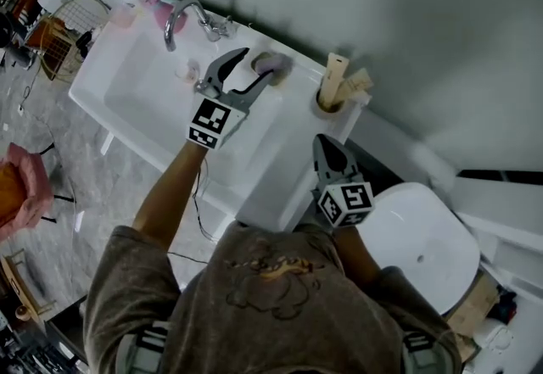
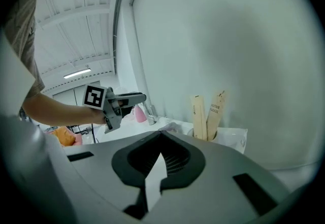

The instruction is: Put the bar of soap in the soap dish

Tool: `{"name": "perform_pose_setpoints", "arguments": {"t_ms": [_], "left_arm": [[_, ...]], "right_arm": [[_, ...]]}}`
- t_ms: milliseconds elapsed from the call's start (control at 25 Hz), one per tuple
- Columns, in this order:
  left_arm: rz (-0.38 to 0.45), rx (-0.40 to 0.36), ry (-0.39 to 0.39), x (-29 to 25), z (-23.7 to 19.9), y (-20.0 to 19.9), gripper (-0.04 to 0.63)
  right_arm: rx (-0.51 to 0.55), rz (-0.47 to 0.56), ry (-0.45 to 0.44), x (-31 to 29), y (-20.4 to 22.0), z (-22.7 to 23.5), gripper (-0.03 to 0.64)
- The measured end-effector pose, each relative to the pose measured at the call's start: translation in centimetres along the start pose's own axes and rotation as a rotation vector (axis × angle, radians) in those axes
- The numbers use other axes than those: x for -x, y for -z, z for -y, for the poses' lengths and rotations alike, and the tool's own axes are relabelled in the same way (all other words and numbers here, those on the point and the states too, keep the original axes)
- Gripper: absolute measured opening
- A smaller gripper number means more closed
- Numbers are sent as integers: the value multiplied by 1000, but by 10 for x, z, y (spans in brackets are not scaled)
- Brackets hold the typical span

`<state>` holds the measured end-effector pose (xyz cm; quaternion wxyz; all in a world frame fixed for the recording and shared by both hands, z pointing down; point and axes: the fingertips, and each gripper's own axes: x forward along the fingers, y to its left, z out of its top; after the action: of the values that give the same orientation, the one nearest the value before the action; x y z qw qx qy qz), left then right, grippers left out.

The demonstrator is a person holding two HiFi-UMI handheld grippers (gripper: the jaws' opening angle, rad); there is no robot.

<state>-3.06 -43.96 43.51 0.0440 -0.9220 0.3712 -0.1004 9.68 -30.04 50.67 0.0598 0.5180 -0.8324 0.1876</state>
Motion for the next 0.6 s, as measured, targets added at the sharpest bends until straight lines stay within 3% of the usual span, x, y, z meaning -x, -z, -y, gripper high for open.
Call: {"name": "perform_pose_setpoints", "arguments": {"t_ms": [360, 600], "left_arm": [[67, 106, -53, 101, 47, -30, 256], [45, 209, -116, 155, 81, -8, 256]], "right_arm": [[75, 28, -21, 27, -10, -29, 0], [89, 48, -32, 48, -9, -48, 0]]}}
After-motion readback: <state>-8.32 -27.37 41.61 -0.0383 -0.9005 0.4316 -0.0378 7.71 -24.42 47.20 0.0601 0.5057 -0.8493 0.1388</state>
